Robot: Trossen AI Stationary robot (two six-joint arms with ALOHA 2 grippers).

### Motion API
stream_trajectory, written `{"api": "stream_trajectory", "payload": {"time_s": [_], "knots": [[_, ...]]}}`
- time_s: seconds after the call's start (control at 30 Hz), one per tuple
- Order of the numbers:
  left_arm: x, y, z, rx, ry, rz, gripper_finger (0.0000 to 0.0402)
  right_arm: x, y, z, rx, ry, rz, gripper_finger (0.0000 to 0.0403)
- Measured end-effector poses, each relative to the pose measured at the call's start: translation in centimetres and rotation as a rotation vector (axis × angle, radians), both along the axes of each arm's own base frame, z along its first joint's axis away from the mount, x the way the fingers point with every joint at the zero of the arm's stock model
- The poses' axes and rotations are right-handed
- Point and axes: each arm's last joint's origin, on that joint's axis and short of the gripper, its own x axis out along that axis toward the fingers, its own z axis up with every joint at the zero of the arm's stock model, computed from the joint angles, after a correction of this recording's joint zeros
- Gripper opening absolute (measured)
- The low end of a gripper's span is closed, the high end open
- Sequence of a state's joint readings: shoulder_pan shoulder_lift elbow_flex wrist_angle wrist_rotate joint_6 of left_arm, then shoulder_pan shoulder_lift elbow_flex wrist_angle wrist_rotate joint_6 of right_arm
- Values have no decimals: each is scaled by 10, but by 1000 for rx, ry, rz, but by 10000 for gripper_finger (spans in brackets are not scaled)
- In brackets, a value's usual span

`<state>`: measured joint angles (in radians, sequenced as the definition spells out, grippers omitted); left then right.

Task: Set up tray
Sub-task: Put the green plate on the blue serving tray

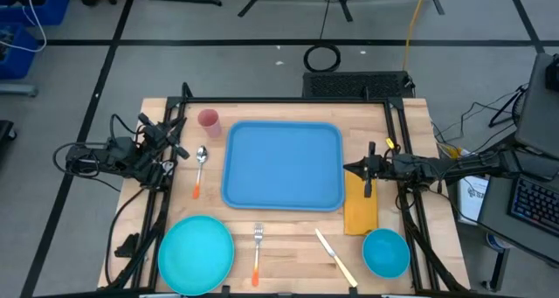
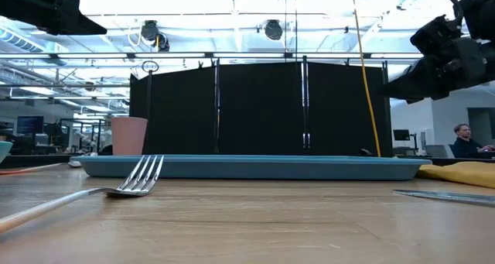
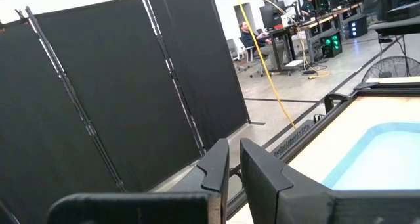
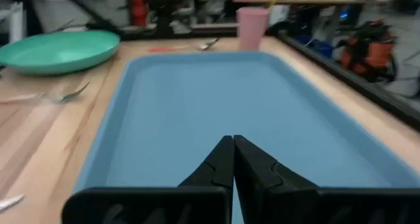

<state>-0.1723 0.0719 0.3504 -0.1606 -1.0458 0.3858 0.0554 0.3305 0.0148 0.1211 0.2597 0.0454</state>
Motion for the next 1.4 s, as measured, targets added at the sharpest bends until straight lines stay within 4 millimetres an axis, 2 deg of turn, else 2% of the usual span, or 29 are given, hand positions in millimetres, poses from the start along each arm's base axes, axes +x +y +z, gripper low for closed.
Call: {"api": "stream_trajectory", "payload": {"time_s": [0.3,0.67,0.93,1.4], "knots": [[0,0,0,0,0,0,44,1,-2,7,-5,-76,-60,0],[0,0,0,-7,-11,-23,44,1,-2,7,-47,-61,-74,0],[5,-5,1,-240,-257,-270,44,1,-2,7,-40,-63,-75,0],[6,-8,3,-431,-424,-412,44,1,-2,9,-38,-85,-75,0]]}}
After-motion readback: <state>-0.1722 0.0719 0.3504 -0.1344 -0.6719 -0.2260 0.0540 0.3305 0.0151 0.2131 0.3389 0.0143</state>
